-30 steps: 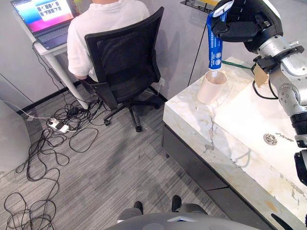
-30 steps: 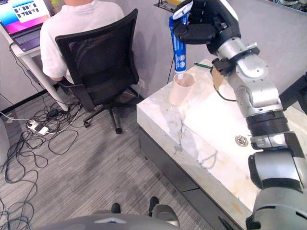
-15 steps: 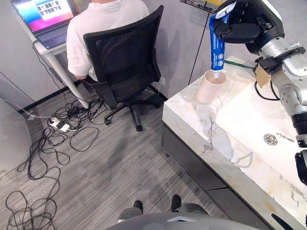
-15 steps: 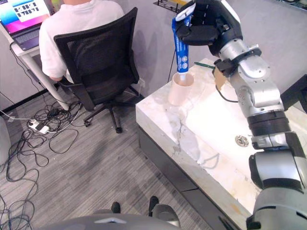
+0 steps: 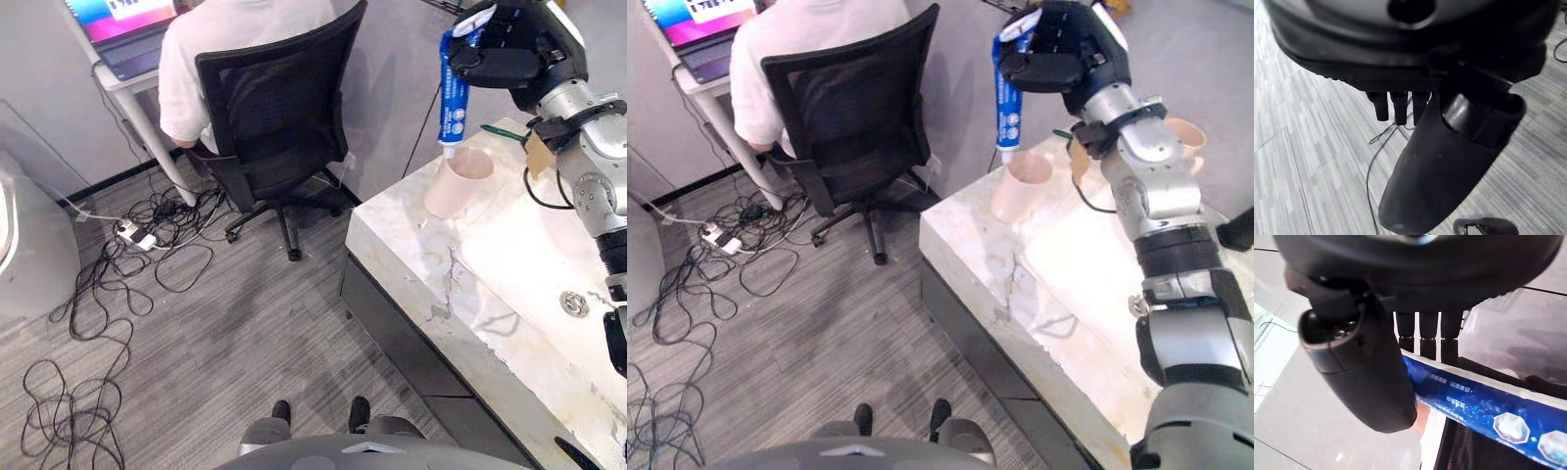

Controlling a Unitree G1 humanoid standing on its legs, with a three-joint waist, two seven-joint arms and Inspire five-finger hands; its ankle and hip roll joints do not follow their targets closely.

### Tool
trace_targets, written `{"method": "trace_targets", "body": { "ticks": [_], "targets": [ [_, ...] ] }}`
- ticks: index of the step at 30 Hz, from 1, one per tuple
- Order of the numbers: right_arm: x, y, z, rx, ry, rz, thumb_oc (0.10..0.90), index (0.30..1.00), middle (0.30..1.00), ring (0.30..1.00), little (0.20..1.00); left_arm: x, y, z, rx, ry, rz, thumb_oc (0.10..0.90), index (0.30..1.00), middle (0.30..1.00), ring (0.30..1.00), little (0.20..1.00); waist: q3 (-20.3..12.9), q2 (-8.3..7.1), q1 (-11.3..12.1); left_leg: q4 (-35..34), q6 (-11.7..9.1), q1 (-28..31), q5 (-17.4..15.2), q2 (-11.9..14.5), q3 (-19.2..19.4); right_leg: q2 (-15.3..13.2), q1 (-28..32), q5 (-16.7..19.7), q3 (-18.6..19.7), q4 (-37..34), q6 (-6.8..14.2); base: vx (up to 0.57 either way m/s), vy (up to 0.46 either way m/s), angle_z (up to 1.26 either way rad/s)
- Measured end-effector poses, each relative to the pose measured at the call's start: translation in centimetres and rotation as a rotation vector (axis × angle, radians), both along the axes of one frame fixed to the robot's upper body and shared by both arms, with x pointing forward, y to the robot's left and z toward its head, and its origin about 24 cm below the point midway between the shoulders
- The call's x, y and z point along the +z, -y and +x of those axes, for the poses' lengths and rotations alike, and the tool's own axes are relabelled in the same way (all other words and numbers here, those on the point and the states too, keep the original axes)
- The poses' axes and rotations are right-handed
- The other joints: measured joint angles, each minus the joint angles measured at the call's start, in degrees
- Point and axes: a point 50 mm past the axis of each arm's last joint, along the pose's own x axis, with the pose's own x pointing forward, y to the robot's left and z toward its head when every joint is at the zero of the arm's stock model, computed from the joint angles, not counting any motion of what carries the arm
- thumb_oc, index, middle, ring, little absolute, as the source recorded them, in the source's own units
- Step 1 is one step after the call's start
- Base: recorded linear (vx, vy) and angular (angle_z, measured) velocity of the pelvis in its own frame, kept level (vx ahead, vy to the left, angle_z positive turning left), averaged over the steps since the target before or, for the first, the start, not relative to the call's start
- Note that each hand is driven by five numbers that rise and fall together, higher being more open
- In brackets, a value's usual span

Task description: Organize the bathroom.

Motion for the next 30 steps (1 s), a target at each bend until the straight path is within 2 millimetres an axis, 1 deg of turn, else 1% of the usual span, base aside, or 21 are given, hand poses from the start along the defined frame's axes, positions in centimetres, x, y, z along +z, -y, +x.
{"method": "trace_targets", "body": {
  "ticks": [2, 4, 6, 7, 8, 9, 10, 11, 14, 15, 20, 22, 23, 24, 28, 30],
  "targets": [
    [-0.1, 0.7, 0.0, -0.030, 0.001, 0.013, 0.400, 0.300, 0.300, 0.300, 0.300, -0.1, 0.1, 0.2, -0.002, 0.000, 0.017, 0.800, 0.900, 0.900, 0.900, 0.900, 1.08, -0.55, 0.88, -0.01, -0.23, -0.45, 0.35, 0.20, -0.16, 0.09, -0.38, -0.01, -0.08, -0.03, -0.05, -0.06, -0.035, 0.11],
    [0.0, 0.7, 0.0, -0.033, 0.015, 0.015, 0.400, 0.300, 0.300, 0.300, 0.300, -0.3, 0.6, 0.6, 0.005, 0.013, 0.013, 0.800, 0.900, 0.900, 0.900, 0.900, 2.23, -0.36, 1.34, 0.64, -0.39, -1.07, 0.02, 0.36, -0.26, 0.05, -0.49, 0.06, -0.29, 0.02, -0.15, -0.05, -0.020, 0.06],
    [0.0, 0.7, 0.0, -0.033, 0.015, 0.015, 0.400, 0.300, 0.300, 0.300, 0.300, -0.3, 0.6, 0.6, 0.005, 0.013, 0.013, 0.800, 0.900, 0.900, 0.900, 0.900, 2.23, -0.36, 1.34, 0.64, -0.39, -1.07, 0.02, 0.36, -0.26, 0.05, -0.49, 0.06, -0.29, 0.02, -0.15, -0.03, -0.004, 0.05],
    [0.0, 0.7, 0.0, -0.033, 0.019, 0.014, 0.400, 0.300, 0.300, 0.300, 0.300, -0.2, 0.6, 1.2, 0.002, 0.026, 0.021, 0.800, 0.900, 0.900, 0.900, 0.900, 2.92, -0.42, 1.29, 2.41, -0.43, -2.27, -1.02, 1.05, 1.70, -0.04, -0.73, 0.12, -0.61, 0.19, -0.25, -0.07, 0.006, 0.03],
    [0.0, 0.6, 0.0, -0.031, 0.023, 0.014, 0.400, 0.300, 0.300, 0.300, 0.300, -0.2, 0.6, 1.5, -0.002, 0.036, 0.030, 0.800, 0.900, 0.900, 0.900, 0.900, 3.53, -0.50, 1.29, 3.26, -0.41, -2.58, -1.12, 1.13, 2.15, -0.07, -0.75, 0.12, -0.53, 0.37, -0.25, -0.08, 0.009, 0.01],
    [-0.1, 0.4, 0.1, -0.028, 0.032, 0.023, 0.400, 0.300, 0.300, 0.300, 0.300, -0.2, 0.6, 2.1, -0.009, 0.045, 0.036, 0.800, 0.900, 0.900, 0.900, 0.900, 3.85, -0.65, 1.05, 4.11, -0.24, -3.50, -1.25, 1.01, 2.20, -0.11, -1.46, 0.12, -0.31, 0.75, -0.24, -0.04, 0.008, -0.04],
    [-0.1, 0.4, 0.1, -0.028, 0.032, 0.023, 0.400, 0.300, 0.300, 0.300, 0.300, -0.2, 0.6, 2.1, -0.009, 0.045, 0.036, 0.800, 0.900, 0.900, 0.900, 0.900, 3.85, -0.65, 1.05, 4.11, -0.24, -3.50, -1.25, 1.01, 2.20, -0.11, -1.46, 0.12, -0.31, 0.75, -0.24, 0.00, 0.000, 0.00],
    [-0.2, 0.2, 0.1, -0.024, 0.037, 0.026, 0.400, 0.300, 0.300, 0.300, 0.300, -0.1, 0.7, 3.4, -0.024, 0.074, 0.037, 0.800, 0.900, 0.900, 0.900, 0.900, 4.30, -0.67, 0.87, 4.07, -0.11, -4.10, -0.88, 0.81, 2.22, -0.29, -2.25, 0.13, -0.07, 1.04, -0.24, 0.00, 0.000, 0.00],
    [-0.3, 0.1, 0.2, -0.025, 0.033, 0.018, 0.400, 0.300, 0.300, 0.300, 0.300, -0.1, 0.7, 3.9, -0.023, 0.089, 0.038, 0.800, 0.900, 0.900, 0.900, 0.900, 4.42, -0.64, 0.71, 3.94, -0.13, -3.93, -0.74, 0.81, 2.21, -0.31, -2.26, 0.13, -0.07, 1.04, -0.25, 0.00, 0.000, 0.00],
    [-0.3, 0.2, 0.2, -0.026, 0.035, 0.017, 0.400, 0.300, 0.300, 0.300, 0.300, 0.0, 0.7, 4.3, -0.024, 0.097, 0.038, 0.800, 0.900, 0.900, 0.900, 0.900, 4.42, -0.65, 0.20, 4.02, -0.14, -3.90, -0.73, 0.84, 2.18, -0.30, -2.19, 0.12, 0.05, 1.00, -0.25, 0.00, 0.000, 0.00],
    [-0.3, 0.2, 0.2, -0.028, 0.034, 0.013, 0.400, 0.300, 0.300, 0.300, 0.300, 0.0, 0.7, 4.5, -0.026, 0.102, 0.038, 0.800, 0.900, 0.900, 0.900, 0.900, 4.43, -0.70, -0.47, 4.84, -0.14, -3.51, -0.74, 0.78, 2.29, -0.26, -1.65, 0.12, 0.63, 0.80, -0.24, 0.04, -0.002, -0.01],
    [-0.1, 0.0, 0.1, -0.022, 0.042, 0.013, 0.400, 0.300, 0.300, 0.300, 0.300, 0.0, 0.7, 4.4, -0.022, 0.086, 0.040, 0.800, 0.900, 0.900, 0.900, 0.900, 4.41, -0.79, -0.36, 4.60, -0.33, -1.21, -0.92, 1.13, 2.50, 0.27, 1.29, 0.10, 0.98, -0.24, -0.24, 0.07, -0.016, -0.02],
    [-0.1, 0.0, 0.1, -0.022, 0.042, 0.013, 0.400, 0.300, 0.300, 0.300, 0.300, 0.0, 0.7, 4.4, -0.022, 0.086, 0.040, 0.800, 0.900, 0.900, 0.900, 0.900, 4.41, -0.79, -0.36, 4.60, -0.33, -1.21, -0.92, 1.13, 2.50, 0.27, 1.29, 0.10, 0.98, -0.24, -0.24, 0.06, -0.018, -0.03],
    [0.2, -0.3, 0.0, -0.007, 0.055, 0.009, 0.400, 0.300, 0.300, 0.300, 0.300, 0.0, 0.8, 4.2, -0.019, 0.078, 0.040, 0.800, 0.900, 0.900, 0.900, 0.900, 4.24, -1.09, -0.34, 4.50, -0.42, -0.69, -1.16, 1.56, 2.67, 0.76, 1.93, 0.14, 1.21, -0.69, -0.24, 0.00, 0.000, 0.00],
    [0.6, -0.9, -0.2, 0.017, 0.074, 0.002, 0.400, 0.300, 0.300, 0.300, 0.300, -0.2, 1.2, 4.1, -0.017, 0.071, 0.028, 0.800, 0.900, 0.900, 0.900, 0.900, 4.13, -1.31, -0.28, 4.51, -0.46, 0.07, -1.20, 1.82, 2.73, 1.05, 2.77, 0.16, 1.36, -0.69, -0.28, 0.03, -0.017, -0.02],
    [0.6, -1.2, -0.2, 0.028, 0.077, 0.005, 0.400, 0.300, 0.300, 0.300, 0.300, -0.3, 1.3, 4.0, -0.018, 0.063, 0.028, 0.800, 0.900, 0.900, 0.900, 0.900, 3.67, -2.06, -0.26, 4.54, -0.48, 0.02, -1.21, 2.10, 2.82, 1.36, 2.73, 0.29, 1.48, -0.67, -0.48, 0.01, -0.007, -0.02]
  ]
}}
